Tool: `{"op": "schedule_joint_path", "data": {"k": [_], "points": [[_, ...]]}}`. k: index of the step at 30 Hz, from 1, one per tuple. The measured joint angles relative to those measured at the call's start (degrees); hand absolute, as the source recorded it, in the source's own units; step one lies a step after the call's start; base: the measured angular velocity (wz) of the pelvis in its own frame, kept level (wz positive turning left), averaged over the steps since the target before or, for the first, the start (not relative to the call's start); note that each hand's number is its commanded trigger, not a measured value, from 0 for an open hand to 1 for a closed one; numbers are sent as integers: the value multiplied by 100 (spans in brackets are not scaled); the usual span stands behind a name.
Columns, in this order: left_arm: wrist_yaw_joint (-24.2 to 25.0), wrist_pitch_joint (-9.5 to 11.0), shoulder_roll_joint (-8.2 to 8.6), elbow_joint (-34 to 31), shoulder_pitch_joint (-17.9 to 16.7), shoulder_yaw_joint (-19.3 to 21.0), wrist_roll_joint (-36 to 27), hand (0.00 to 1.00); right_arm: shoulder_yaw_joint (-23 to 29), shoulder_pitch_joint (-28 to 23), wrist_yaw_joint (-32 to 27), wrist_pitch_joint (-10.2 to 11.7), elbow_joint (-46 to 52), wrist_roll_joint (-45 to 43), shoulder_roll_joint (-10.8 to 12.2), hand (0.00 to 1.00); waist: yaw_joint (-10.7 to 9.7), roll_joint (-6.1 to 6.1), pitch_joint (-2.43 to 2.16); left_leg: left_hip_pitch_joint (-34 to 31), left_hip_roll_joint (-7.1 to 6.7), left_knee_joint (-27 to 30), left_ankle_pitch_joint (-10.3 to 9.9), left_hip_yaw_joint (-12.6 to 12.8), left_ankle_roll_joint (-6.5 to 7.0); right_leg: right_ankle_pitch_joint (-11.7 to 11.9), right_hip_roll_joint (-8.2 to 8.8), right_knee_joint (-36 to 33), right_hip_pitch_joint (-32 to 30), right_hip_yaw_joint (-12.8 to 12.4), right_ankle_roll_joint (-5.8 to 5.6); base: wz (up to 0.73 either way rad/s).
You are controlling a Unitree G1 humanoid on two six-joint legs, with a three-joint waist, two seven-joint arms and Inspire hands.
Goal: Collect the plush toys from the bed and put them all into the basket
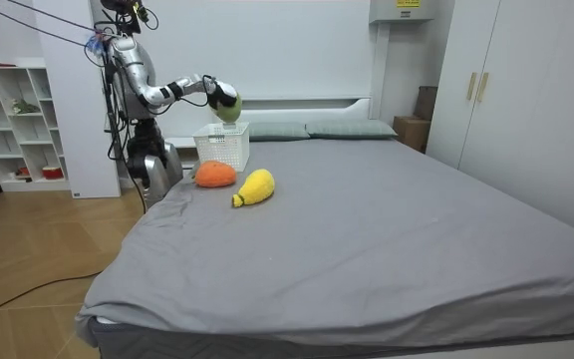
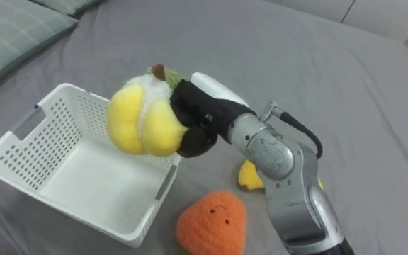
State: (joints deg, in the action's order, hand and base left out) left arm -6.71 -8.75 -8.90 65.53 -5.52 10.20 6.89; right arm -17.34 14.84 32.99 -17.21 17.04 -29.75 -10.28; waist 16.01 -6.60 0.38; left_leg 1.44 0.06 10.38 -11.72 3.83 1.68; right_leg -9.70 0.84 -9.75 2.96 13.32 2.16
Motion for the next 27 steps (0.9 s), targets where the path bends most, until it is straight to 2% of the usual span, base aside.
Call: {"op": "schedule_joint_path", "data": {"k": [1,3,8,27], "points": [[0,0,-1,0,23,-32,-2,0,-22,8,-5,0,-4,0,23,0,14,0,0,2,-1,-1,0,-3,0,0,1,1,1,5,0,4],[0,1,-7,-15,85,-128,-11,0,-263,31,-57,-8,-24,-11,114,0,38,-4,2,-1,-12,3,13,-44,4,0,7,6,5,42,-1,7],[0,10,-20,-15,198,-218,-11,0,-585,31,-54,-11,-68,-1,152,0,42,-32,31,-29,-45,-49,45,-140,17,1,31,13,4,130,-9,9],[-54,-3,-35,-48,197,-273,-40,0,-626,30,-312,-12,-270,-7,106,0,46,-41,41,-36,-80,-77,72,-152,48,14,67,11,-11,148,-42,0]]}}
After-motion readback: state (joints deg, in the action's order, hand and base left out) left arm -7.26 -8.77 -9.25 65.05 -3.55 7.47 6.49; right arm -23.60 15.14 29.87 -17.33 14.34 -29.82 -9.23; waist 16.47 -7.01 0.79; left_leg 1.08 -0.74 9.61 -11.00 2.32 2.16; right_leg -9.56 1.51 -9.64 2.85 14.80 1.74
